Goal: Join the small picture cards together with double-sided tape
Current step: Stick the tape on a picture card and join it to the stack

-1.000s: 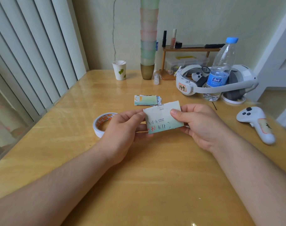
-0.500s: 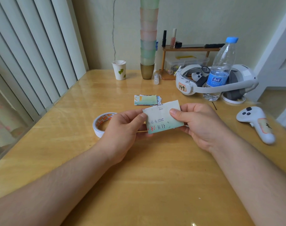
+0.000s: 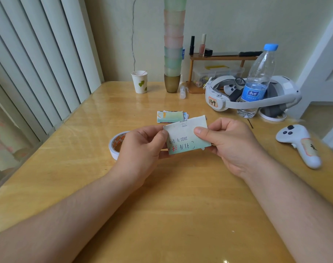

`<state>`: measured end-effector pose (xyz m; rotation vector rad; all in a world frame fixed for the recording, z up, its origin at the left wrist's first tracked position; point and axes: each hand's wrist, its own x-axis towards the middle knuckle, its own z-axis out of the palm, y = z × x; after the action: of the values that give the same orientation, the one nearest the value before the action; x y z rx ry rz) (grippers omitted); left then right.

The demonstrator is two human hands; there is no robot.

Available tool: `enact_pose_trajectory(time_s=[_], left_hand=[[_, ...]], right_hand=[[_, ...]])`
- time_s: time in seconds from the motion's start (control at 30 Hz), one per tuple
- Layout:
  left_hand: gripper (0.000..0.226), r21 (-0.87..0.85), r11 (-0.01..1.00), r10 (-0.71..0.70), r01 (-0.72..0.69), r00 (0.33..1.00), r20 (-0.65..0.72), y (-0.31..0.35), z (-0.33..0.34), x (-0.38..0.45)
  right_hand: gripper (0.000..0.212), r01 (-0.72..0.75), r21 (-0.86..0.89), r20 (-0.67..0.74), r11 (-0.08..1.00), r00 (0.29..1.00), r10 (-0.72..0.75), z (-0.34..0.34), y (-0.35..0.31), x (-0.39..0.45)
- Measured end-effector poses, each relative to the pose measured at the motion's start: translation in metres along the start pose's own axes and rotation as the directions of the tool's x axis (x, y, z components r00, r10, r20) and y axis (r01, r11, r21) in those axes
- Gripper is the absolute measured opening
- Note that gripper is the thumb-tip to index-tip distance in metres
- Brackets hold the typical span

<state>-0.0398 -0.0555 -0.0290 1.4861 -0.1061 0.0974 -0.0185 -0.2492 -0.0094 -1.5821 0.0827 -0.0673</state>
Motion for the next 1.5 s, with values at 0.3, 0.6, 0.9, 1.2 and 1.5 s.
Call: enact_pose_trajectory(time_s=[0.3,0.6,0.9,1.2,1.5], left_hand=[[0.032,0.038,0.999,0.023,-0.022,1.000,-0.013,0.001,-0.001,0.000],[0.031,0.041,0.999,0.027,-0.027,1.000,-0.009,0.000,-0.002,0.002],[0.034,0.084,0.991,0.100,-0.105,0.993,0.057,-0.001,0.002,-0.005],[0.040,-0.185,0.976,-0.082,0.111,0.984,0.155,-0.006,-0.002,0.003],[0.025,-0.033,0.999,0.014,-0.008,0.985,0.172,-0.010,0.000,0.000]], right_hand=[[0.029,0.009,0.020,-0.011,1.000,1.000,-0.008,0.000,0.002,0.001],[0.031,0.035,0.097,0.016,0.995,0.999,-0.037,0.001,0.003,0.000],[0.043,0.038,0.047,0.096,0.998,0.995,-0.042,0.014,0.009,-0.007],[0.036,0.030,0.159,0.145,0.987,0.988,-0.053,0.016,0.003,-0.008],[0.043,-0.005,0.251,0.232,0.968,0.971,-0.055,0.018,0.005,-0.013]])
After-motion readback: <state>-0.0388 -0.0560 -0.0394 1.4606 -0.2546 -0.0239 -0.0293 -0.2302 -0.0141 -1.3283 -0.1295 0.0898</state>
